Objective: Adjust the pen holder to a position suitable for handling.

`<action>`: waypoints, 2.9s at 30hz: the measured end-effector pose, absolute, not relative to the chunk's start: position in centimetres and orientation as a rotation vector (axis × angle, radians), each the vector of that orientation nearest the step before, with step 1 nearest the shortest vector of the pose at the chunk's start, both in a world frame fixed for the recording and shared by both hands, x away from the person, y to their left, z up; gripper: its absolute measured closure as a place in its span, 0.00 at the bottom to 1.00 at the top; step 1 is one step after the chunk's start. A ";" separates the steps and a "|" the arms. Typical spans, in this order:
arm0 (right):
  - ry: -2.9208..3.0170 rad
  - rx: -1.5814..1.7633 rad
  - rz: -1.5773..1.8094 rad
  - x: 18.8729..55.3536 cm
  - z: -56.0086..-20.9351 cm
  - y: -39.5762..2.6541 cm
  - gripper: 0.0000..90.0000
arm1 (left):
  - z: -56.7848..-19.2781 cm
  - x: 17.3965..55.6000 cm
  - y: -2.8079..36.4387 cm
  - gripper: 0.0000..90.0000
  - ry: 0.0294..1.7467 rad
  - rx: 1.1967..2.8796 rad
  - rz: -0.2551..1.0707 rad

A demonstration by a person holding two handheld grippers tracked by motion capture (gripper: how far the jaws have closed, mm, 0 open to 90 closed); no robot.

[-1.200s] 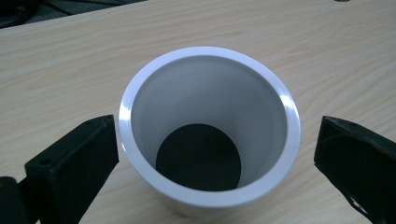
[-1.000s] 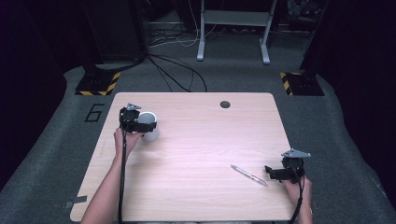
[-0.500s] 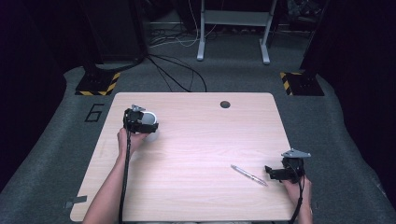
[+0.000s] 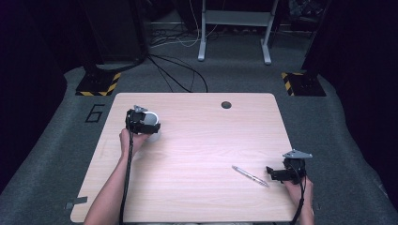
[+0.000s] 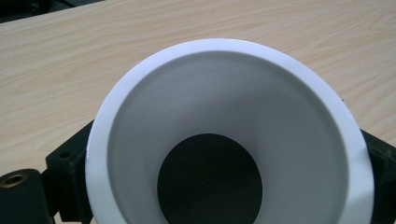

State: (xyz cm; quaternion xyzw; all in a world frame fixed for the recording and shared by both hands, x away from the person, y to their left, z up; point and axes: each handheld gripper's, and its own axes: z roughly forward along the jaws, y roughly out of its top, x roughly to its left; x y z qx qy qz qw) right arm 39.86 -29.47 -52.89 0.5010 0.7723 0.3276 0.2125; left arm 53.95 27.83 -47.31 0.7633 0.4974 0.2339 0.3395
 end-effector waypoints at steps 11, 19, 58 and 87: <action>2.140 1.390 0.911 39.9 -52.9 -29.4 0.00 | -47.2 53.7 27.2 0.07 1.282 2.004 0.582; 2.137 1.390 0.911 39.9 -52.9 -29.4 0.00 | -46.4 53.2 26.5 0.07 1.238 2.025 0.572; 2.144 1.392 0.909 39.9 -52.9 -29.5 0.00 | -44.8 50.4 17.0 0.07 0.933 2.123 0.491; 2.145 1.399 0.904 39.8 -52.9 -29.4 0.00 | -46.3 49.9 9.6 0.07 0.780 2.194 0.391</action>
